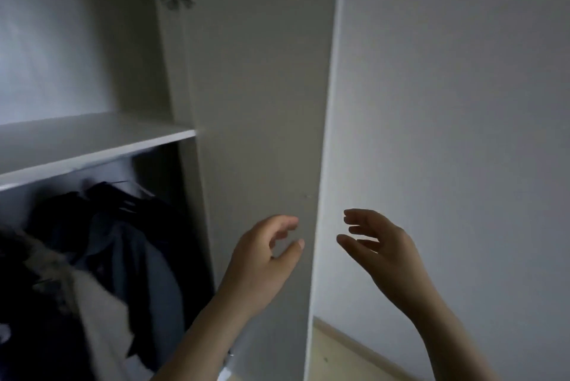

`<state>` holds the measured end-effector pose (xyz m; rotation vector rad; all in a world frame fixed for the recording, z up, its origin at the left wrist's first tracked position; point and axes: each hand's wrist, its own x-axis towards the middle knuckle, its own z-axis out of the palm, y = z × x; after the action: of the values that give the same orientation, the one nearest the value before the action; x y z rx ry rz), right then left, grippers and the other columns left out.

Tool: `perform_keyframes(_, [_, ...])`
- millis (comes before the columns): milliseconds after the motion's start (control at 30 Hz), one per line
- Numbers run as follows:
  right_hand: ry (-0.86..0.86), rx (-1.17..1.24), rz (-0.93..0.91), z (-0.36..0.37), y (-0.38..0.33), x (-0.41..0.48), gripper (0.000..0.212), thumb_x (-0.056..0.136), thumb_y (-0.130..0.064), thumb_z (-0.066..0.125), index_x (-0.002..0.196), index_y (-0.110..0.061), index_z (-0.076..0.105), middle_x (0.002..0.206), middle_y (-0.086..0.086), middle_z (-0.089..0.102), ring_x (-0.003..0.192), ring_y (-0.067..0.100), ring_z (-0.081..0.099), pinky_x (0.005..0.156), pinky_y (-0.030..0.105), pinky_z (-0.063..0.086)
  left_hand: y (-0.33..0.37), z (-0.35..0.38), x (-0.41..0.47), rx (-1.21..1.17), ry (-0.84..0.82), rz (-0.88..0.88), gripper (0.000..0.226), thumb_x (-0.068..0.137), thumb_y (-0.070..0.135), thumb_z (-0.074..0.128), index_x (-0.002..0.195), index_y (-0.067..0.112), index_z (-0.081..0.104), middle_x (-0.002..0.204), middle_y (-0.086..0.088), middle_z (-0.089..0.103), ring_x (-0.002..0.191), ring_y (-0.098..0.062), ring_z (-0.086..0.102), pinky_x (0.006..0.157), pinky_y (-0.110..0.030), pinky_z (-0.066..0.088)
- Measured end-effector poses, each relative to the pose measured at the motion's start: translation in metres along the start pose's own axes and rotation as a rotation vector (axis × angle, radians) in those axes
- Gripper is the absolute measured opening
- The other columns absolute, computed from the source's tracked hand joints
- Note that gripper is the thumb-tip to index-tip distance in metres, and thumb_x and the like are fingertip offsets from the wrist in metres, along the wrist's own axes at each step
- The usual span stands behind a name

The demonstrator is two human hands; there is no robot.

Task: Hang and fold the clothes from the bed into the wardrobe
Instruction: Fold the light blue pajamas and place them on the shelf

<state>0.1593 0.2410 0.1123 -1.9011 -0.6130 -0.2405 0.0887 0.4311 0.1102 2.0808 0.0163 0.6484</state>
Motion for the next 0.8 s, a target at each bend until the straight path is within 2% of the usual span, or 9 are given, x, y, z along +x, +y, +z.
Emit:
perform_keyframes(100, [0.109, -0.109, 0.07, -0.089, 0.034, -0.037, 0.031, 0.082, -0.029, 0.073, 0.111, -0.035, 0.062, 0.106, -0.023, 0.066, 0.099, -0.006, 0.061, 0.079, 0.012, 0.051, 0.04, 0.093, -0.007, -0.087, -0.167, 0.037, 0.026, 0.087, 0.025, 0.064, 0.112, 0.034, 0.062, 0.108, 0.025, 0.063, 0.105, 0.007, 0.057, 0.095, -0.021, 0.046])
perform_keyframes(200, [0.224, -0.204, 0.144, -0.176, 0.063, -0.082, 0.034, 0.082, -0.029, 0.073, 0.113, -0.034, 0.06, 0.105, -0.019, 0.066, 0.098, -0.004, 0.062, 0.083, 0.017, 0.053, 0.084, 0.182, -0.023, -0.166, -0.309, 0.073, 0.027, 0.088, 0.025, 0.063, 0.114, 0.032, 0.061, 0.11, 0.025, 0.063, 0.105, 0.006, 0.057, 0.096, -0.02, 0.046])
perform_keyframes(400, [0.431, -0.323, 0.298, -0.301, 0.094, -0.173, 0.035, 0.083, -0.033, 0.07, 0.116, -0.033, 0.058, 0.107, -0.018, 0.065, 0.098, -0.003, 0.062, 0.083, 0.019, 0.054, 0.155, 0.308, -0.059, -0.266, -0.565, 0.187, 0.028, 0.089, 0.026, 0.062, 0.117, 0.03, 0.06, 0.111, 0.023, 0.062, 0.106, 0.005, 0.056, 0.093, -0.015, 0.046])
perform_keyframes(533, [0.612, -0.372, 0.43, -0.363, 0.11, -0.234, 0.033, 0.084, -0.028, 0.071, 0.115, -0.029, 0.061, 0.106, -0.015, 0.067, 0.097, 0.0, 0.064, 0.083, 0.023, 0.055, 0.192, 0.383, -0.082, -0.318, -0.745, 0.241, 0.025, 0.088, 0.025, 0.063, 0.113, 0.031, 0.062, 0.106, 0.022, 0.064, 0.102, 0.006, 0.056, 0.089, -0.015, 0.046])
perform_keyframes(667, [0.795, -0.43, 0.595, -0.407, 0.115, -0.305, 0.032, 0.086, -0.026, 0.069, 0.115, -0.03, 0.059, 0.107, -0.013, 0.065, 0.094, -0.001, 0.064, 0.082, 0.021, 0.055, 0.235, 0.46, -0.114, -0.373, -0.971, 0.324, 0.025, 0.086, 0.023, 0.066, 0.11, 0.029, 0.063, 0.104, 0.019, 0.065, 0.097, 0.004, 0.059, 0.085, -0.015, 0.05])
perform_keyframes(767, [0.955, -0.426, 0.719, -0.428, 0.106, -0.349, 0.032, 0.085, -0.018, 0.069, 0.115, -0.023, 0.06, 0.107, -0.008, 0.065, 0.095, 0.005, 0.065, 0.085, 0.029, 0.056, 0.265, 0.502, -0.138, -0.445, -1.111, 0.374, 0.022, 0.085, 0.022, 0.067, 0.105, 0.031, 0.063, 0.101, 0.021, 0.065, 0.092, 0.007, 0.061, 0.079, -0.009, 0.049])
perform_keyframes(800, [1.006, -0.448, 0.766, -0.434, 0.103, -0.364, 0.032, 0.086, -0.017, 0.069, 0.117, -0.021, 0.06, 0.107, -0.008, 0.065, 0.095, 0.005, 0.065, 0.083, 0.027, 0.056, 0.275, 0.516, -0.148, -0.463, -1.17, 0.399, 0.022, 0.085, 0.023, 0.067, 0.105, 0.031, 0.063, 0.101, 0.021, 0.066, 0.092, 0.006, 0.061, 0.079, -0.01, 0.049])
